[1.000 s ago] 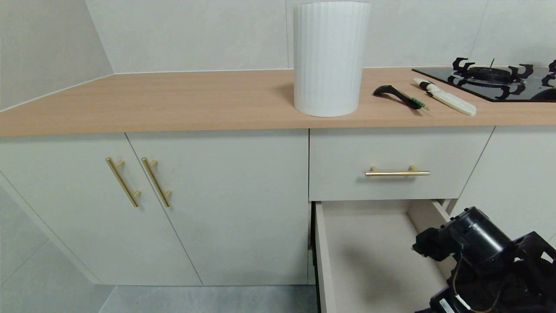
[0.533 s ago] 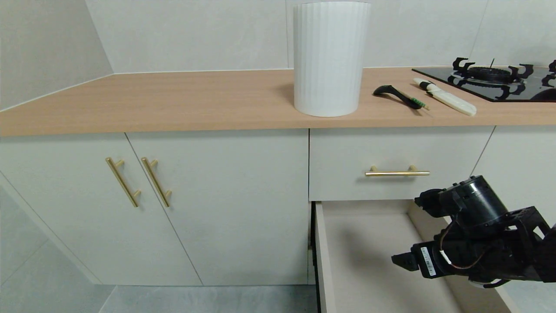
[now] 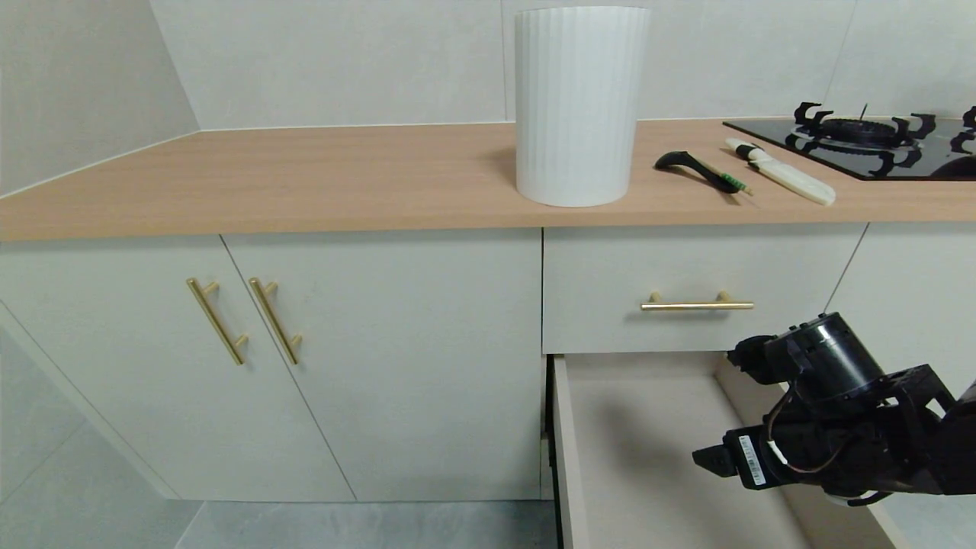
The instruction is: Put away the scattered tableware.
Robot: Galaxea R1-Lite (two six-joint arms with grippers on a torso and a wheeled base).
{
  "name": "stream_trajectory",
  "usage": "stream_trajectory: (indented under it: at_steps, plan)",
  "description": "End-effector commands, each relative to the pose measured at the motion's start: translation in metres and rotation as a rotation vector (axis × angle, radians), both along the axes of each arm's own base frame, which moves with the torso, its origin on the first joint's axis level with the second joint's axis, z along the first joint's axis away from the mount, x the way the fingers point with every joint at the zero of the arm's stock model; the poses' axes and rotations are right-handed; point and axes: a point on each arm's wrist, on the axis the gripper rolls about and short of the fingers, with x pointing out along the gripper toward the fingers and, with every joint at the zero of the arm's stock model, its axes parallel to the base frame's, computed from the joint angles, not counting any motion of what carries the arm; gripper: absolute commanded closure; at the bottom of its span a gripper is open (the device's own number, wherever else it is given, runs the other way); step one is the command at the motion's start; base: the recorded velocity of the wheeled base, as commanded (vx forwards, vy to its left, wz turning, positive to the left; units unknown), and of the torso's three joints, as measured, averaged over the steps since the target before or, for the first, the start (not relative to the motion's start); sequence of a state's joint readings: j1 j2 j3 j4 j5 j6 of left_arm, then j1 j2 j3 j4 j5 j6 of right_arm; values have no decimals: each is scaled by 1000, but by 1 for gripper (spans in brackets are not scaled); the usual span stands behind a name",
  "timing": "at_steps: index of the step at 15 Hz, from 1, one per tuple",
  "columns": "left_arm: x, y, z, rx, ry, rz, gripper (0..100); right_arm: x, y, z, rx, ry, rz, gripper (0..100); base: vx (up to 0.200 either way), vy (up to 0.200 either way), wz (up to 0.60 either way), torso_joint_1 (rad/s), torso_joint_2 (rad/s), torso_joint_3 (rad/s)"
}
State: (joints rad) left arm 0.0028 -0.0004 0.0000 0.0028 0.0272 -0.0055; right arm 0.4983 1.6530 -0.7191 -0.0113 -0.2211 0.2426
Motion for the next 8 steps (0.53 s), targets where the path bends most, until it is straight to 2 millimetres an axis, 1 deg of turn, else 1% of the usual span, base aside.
stream_trajectory:
  at_steps: [1,4,8]
  plan:
    - [0,0,0,-1,-1,1,0,1,1,-2,-3,6,0,0,0,0,0,36,-246,-217]
    - [0,0,0,-1,1,1,0,1,0,-4,-10,14,1,0,0,0,0,97,-259,-279]
    - [0,0,0,-1,-1,1,0,1,1,-6,-15,21,0,0,0,0,0,128,-526,-304]
